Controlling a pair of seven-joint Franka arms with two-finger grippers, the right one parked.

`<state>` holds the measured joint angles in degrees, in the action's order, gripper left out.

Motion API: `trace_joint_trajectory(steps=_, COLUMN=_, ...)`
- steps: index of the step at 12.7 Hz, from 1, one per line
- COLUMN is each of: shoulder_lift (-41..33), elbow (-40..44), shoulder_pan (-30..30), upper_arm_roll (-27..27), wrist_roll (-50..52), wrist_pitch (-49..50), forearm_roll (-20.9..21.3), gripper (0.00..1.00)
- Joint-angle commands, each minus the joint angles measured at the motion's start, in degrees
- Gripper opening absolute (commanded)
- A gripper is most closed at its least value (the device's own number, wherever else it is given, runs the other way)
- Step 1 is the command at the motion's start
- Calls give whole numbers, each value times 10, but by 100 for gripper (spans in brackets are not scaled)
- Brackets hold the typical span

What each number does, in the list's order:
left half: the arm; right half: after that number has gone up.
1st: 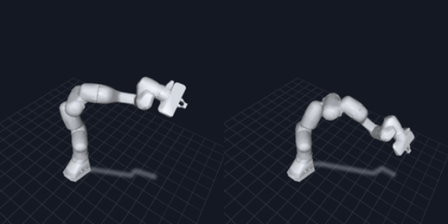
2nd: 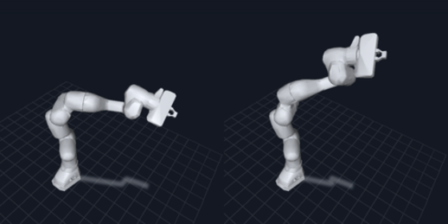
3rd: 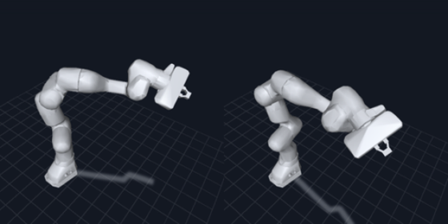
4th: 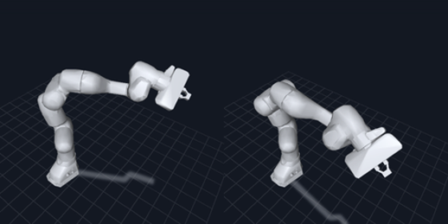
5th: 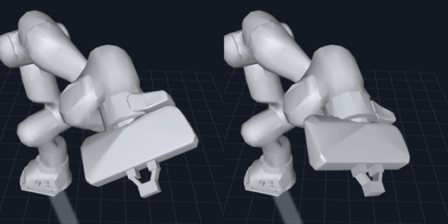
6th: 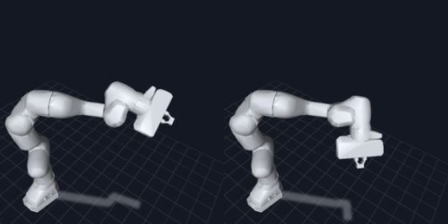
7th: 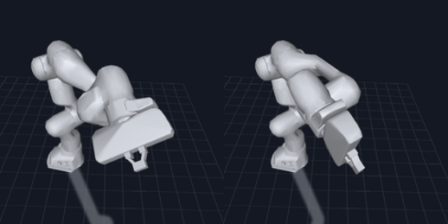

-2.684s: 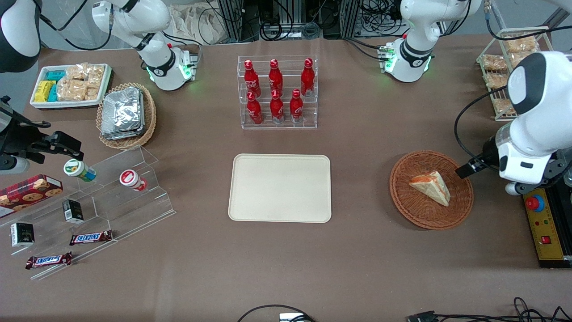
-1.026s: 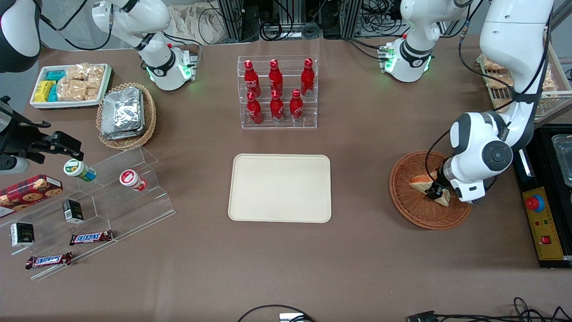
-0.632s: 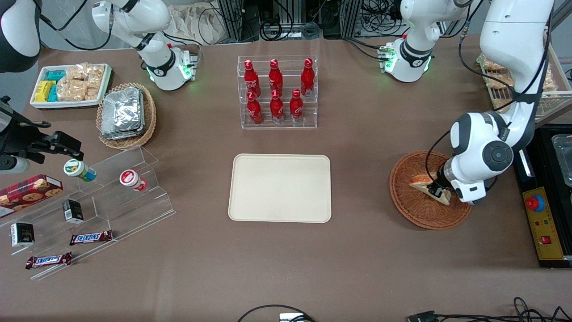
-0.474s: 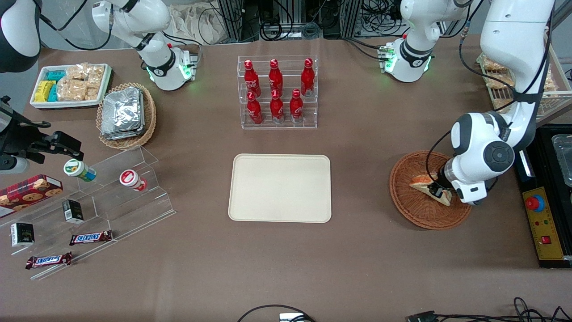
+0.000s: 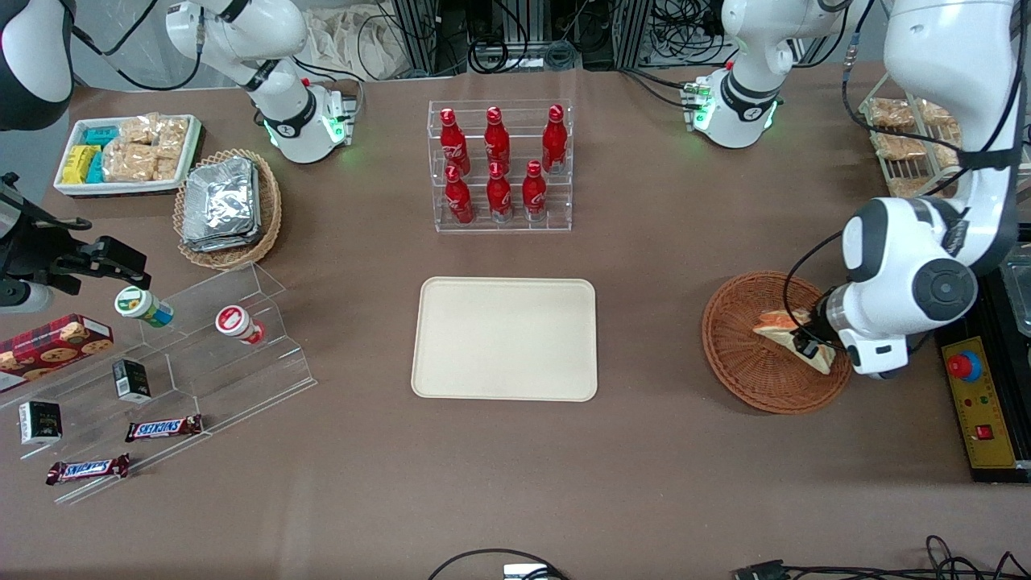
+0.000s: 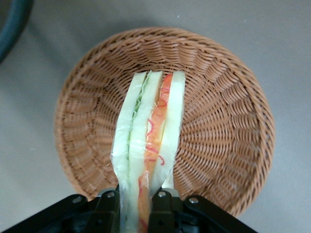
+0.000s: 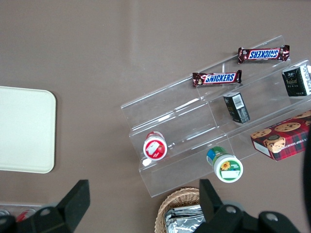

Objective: Place sandwich from basket to tray
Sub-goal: 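Lift the sandwich up out of the basket with the left gripper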

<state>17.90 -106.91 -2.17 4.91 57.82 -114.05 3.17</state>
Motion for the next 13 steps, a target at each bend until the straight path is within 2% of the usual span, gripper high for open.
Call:
trace_joint_trajectory(steps=1, shoulder_lift=-16, elbow=84, shoulder_pan=1, upper_arm_roll=2, wrist_roll=-38, wrist_pitch=113, forearm_roll=3, gripper=0)
trace_joint_trajectory(steps=4, shoulder_lift=-14, elbow=198, shoulder_pan=7, upper_arm_roll=5, wrist_roll=-72, wrist_pitch=216, forearm_roll=0, gripper=0)
trace_joint_trajectory(steps=6, shoulder_lift=-11, elbow=246, shoulder_pan=15, upper_arm_roll=33, wrist_roll=-152, wrist_pitch=252, forearm_roll=3, gripper=0)
trace_joint_trajectory(steps=9, shoulder_lift=-9, elbow=276, shoulder_pan=18, upper_arm_roll=102, wrist_roll=-246, wrist_pitch=252, forearm_roll=3, gripper=0)
trace_joint_trajectory(steps=11, shoulder_lift=0, elbow=282, shoulder_pan=25, upper_arm_roll=152, wrist_roll=-250, wrist_pitch=244, forearm_roll=3, gripper=0)
trace_joint_trajectory(steps=13, shoulder_lift=17, elbow=282, shoulder_pan=65, upper_arm_roll=163, wrist_roll=-246, wrist_pitch=242, forearm_roll=5, gripper=0)
